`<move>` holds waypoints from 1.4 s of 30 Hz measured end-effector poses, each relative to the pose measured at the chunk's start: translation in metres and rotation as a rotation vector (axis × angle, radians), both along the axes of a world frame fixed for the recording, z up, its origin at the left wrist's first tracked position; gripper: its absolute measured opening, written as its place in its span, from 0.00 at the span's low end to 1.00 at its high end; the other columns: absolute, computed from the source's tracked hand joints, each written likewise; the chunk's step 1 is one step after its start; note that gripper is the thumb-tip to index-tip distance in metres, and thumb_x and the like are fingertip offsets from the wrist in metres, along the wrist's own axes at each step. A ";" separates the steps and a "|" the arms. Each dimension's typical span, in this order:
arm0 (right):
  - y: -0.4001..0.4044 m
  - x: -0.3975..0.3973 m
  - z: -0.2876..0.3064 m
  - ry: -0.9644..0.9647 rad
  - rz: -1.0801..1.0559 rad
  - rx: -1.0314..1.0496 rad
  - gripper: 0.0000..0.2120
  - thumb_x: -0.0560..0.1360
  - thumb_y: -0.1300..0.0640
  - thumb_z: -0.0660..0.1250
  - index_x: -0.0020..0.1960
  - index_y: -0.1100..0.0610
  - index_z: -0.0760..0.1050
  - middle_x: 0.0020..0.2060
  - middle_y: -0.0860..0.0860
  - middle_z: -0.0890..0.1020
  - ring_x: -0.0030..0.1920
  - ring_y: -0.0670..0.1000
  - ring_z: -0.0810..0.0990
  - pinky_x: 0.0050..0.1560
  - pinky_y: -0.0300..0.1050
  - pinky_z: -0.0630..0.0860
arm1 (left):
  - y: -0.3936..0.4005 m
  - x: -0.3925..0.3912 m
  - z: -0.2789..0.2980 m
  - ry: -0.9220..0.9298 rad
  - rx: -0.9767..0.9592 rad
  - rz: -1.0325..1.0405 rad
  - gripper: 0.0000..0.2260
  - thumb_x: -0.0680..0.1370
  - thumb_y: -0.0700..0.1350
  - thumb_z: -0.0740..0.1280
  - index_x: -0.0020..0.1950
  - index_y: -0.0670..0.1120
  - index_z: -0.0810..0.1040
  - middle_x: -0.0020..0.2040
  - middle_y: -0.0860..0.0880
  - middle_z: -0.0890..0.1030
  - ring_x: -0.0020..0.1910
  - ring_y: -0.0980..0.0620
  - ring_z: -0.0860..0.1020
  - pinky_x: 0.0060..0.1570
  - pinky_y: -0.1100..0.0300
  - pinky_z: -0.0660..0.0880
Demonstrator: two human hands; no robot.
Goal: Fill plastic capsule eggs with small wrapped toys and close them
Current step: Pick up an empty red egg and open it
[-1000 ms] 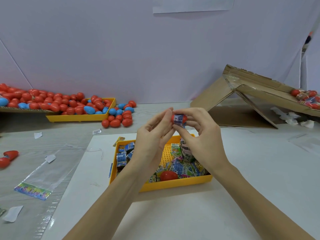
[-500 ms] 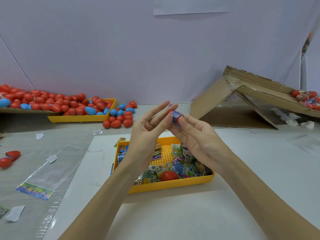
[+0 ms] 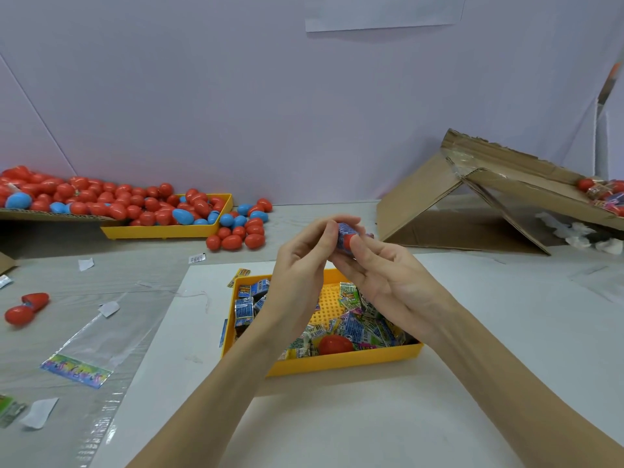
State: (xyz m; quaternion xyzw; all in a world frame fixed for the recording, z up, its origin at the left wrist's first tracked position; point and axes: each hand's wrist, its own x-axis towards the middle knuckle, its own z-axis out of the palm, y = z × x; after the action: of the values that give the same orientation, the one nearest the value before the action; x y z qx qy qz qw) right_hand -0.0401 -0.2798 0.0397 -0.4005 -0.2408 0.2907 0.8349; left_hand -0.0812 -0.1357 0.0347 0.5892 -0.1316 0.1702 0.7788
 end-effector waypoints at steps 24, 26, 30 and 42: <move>-0.011 -0.002 0.008 0.182 0.162 -0.035 0.17 0.82 0.56 0.62 0.67 0.62 0.77 0.56 0.60 0.80 0.52 0.56 0.82 0.57 0.51 0.77 | 0.026 -0.004 0.009 -0.124 0.451 0.058 0.14 0.83 0.45 0.69 0.69 0.51 0.81 0.62 0.51 0.84 0.63 0.47 0.81 0.62 0.53 0.79; -0.012 0.000 0.008 0.186 0.152 -0.045 0.18 0.81 0.56 0.63 0.68 0.62 0.76 0.55 0.60 0.81 0.52 0.56 0.81 0.57 0.50 0.77 | 0.024 -0.005 0.010 -0.123 0.440 0.074 0.14 0.82 0.45 0.68 0.68 0.49 0.81 0.61 0.50 0.85 0.62 0.47 0.81 0.62 0.54 0.79; -0.011 0.002 0.007 0.189 0.121 -0.072 0.18 0.80 0.55 0.64 0.65 0.63 0.76 0.49 0.60 0.82 0.49 0.55 0.81 0.54 0.48 0.80 | 0.021 -0.004 0.010 -0.169 0.490 0.146 0.15 0.83 0.43 0.64 0.69 0.43 0.80 0.60 0.47 0.84 0.62 0.49 0.81 0.61 0.57 0.77; -0.007 0.000 0.010 0.168 0.094 -0.147 0.33 0.80 0.46 0.63 0.75 0.69 0.69 0.43 0.54 0.80 0.42 0.50 0.78 0.48 0.44 0.78 | 0.027 0.000 0.007 -0.328 0.629 0.328 0.15 0.77 0.45 0.74 0.63 0.42 0.83 0.59 0.50 0.85 0.61 0.51 0.83 0.61 0.53 0.80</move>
State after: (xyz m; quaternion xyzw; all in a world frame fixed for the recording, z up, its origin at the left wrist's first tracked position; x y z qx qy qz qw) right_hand -0.0402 -0.2866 0.0494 -0.4232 -0.1668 0.3790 0.8059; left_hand -0.0809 -0.1084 0.0416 0.7774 -0.2043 0.3355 0.4912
